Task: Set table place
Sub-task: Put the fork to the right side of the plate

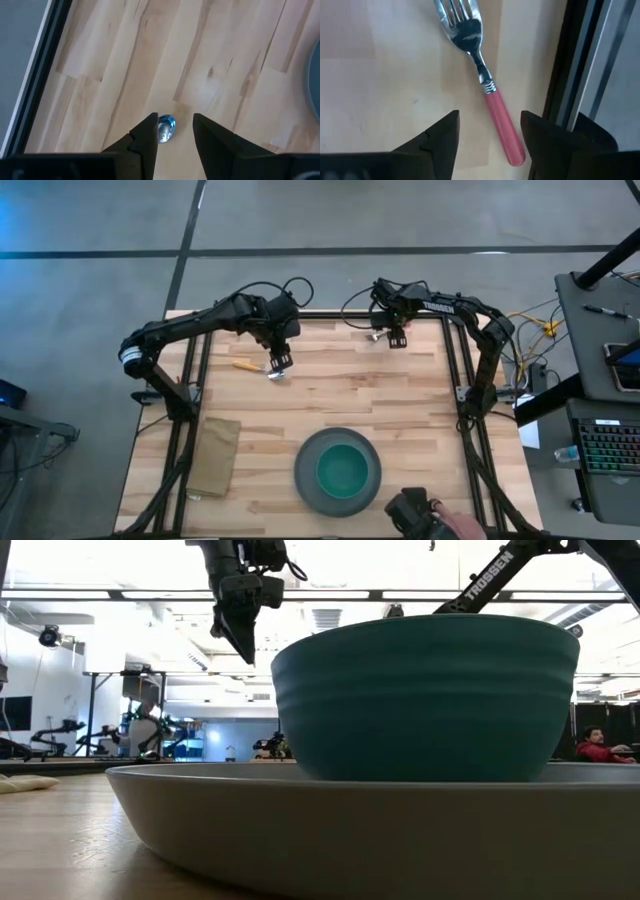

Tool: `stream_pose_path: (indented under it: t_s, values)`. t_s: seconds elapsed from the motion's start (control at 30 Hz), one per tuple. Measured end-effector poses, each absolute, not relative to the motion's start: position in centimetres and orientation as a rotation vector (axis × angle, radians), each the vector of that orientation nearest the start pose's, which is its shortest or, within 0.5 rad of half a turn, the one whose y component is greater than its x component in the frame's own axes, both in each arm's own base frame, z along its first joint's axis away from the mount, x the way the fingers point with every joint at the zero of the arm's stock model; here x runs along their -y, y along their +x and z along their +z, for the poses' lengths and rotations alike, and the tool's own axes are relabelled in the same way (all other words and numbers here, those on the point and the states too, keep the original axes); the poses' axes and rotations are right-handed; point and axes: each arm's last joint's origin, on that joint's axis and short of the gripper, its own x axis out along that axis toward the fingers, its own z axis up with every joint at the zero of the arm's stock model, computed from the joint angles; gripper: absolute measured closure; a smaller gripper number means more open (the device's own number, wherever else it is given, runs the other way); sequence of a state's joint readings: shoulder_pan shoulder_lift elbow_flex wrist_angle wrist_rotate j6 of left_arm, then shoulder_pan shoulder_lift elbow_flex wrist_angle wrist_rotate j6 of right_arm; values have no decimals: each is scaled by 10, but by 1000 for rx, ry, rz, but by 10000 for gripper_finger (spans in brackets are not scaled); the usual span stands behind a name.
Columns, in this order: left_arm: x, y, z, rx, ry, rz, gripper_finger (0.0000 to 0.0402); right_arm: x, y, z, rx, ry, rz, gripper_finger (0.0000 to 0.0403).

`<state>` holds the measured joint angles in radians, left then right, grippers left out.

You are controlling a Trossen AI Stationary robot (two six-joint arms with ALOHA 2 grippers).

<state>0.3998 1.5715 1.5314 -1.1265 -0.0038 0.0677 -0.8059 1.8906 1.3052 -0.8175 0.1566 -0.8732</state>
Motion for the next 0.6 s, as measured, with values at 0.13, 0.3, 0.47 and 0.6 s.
stream_pose_path:
  t_s: [0.13, 0.3, 0.47, 0.6]
  values:
    - [-119, 282, 329, -1157, -169, 316, 292, 262, 245, 165, -1576, -209, -123, 217]
    - [-119, 282, 329, -1152, -168, 317, 292, 264, 248, 146, -1618, -184, -99, 229]
    - [-119, 282, 329, -1152, -169, 317, 292, 265, 248, 147, -1612, -172, -123, 239]
    - [-119, 282, 329, -1154, -152, 307, 292, 266, 249, 150, -1605, -162, -141, 261]
